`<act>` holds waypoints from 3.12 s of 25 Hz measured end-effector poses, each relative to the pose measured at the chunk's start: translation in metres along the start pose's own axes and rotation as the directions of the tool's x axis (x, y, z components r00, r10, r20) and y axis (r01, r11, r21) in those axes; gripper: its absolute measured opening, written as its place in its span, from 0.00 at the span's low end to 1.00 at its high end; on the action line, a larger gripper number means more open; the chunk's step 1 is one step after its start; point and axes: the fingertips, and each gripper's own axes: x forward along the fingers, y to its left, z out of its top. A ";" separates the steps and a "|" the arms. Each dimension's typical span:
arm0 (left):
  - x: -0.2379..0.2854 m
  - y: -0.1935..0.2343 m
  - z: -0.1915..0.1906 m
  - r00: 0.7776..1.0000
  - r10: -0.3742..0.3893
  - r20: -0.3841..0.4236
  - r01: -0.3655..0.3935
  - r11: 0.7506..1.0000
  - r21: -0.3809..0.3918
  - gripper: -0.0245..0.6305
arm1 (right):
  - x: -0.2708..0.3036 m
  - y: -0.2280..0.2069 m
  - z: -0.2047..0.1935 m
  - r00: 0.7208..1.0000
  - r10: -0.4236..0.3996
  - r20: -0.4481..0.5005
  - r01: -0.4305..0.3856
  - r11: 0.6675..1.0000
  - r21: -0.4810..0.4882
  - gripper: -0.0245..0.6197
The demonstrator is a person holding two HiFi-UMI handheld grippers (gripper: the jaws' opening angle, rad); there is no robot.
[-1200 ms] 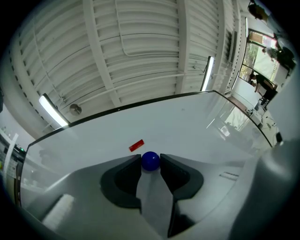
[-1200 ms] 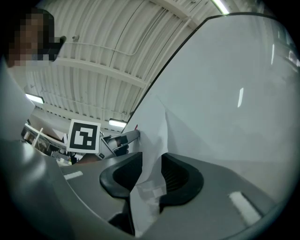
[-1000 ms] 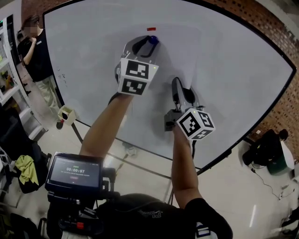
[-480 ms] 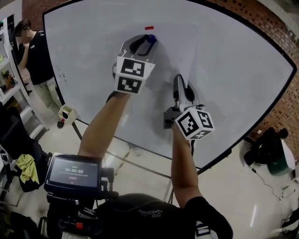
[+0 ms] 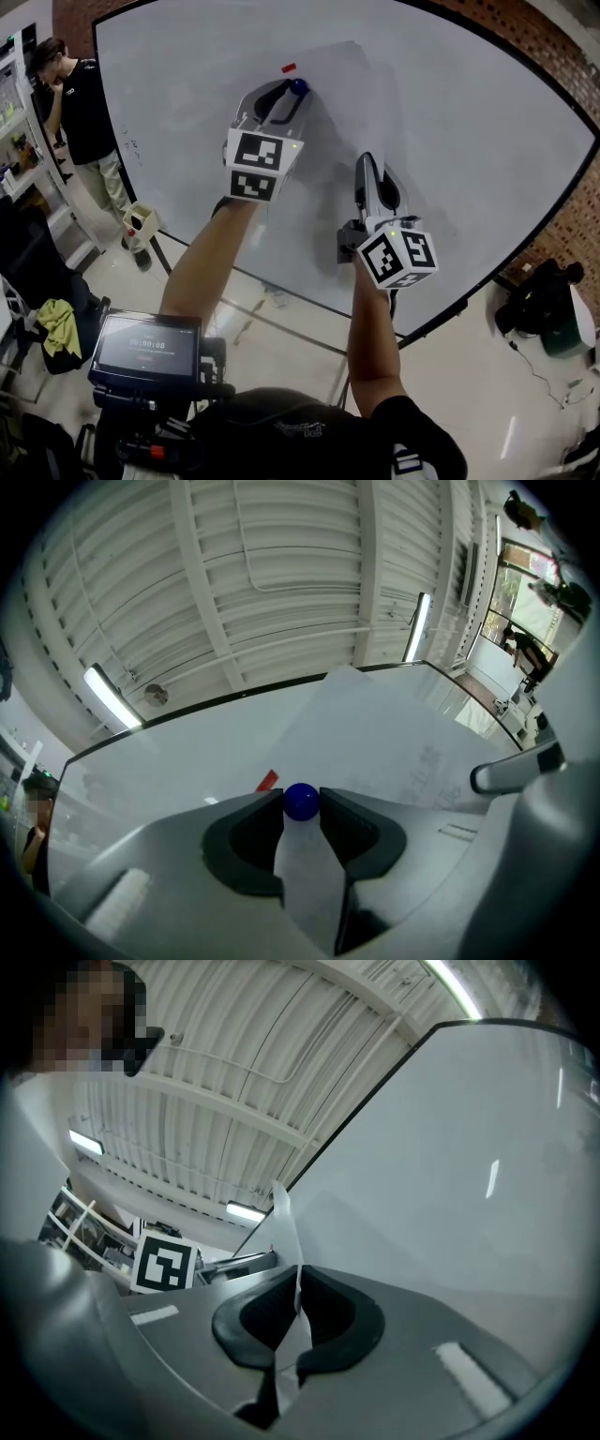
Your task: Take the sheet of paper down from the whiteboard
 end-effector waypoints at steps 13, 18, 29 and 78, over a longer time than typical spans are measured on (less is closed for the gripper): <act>-0.100 -0.015 -0.079 0.969 0.143 -0.201 -0.160 0.985 -0.071 0.22 | -0.059 -0.009 -0.077 0.978 0.047 -0.201 -0.042 0.999 0.029 0.06; -0.164 -0.039 -0.126 0.925 0.206 -0.320 -0.239 0.969 -0.068 0.22 | -0.104 -0.013 -0.117 0.955 0.033 -0.295 -0.034 0.999 -0.001 0.06; -0.269 -0.093 -0.181 0.860 0.220 -0.461 -0.284 0.956 -0.074 0.22 | -0.160 0.021 -0.192 0.915 -0.002 -0.404 0.002 1.000 0.000 0.06; -0.445 -0.106 -0.181 0.866 0.109 -0.488 -0.257 0.935 -0.246 0.22 | -0.279 0.162 -0.224 0.841 -0.059 -0.538 0.024 0.997 -0.072 0.06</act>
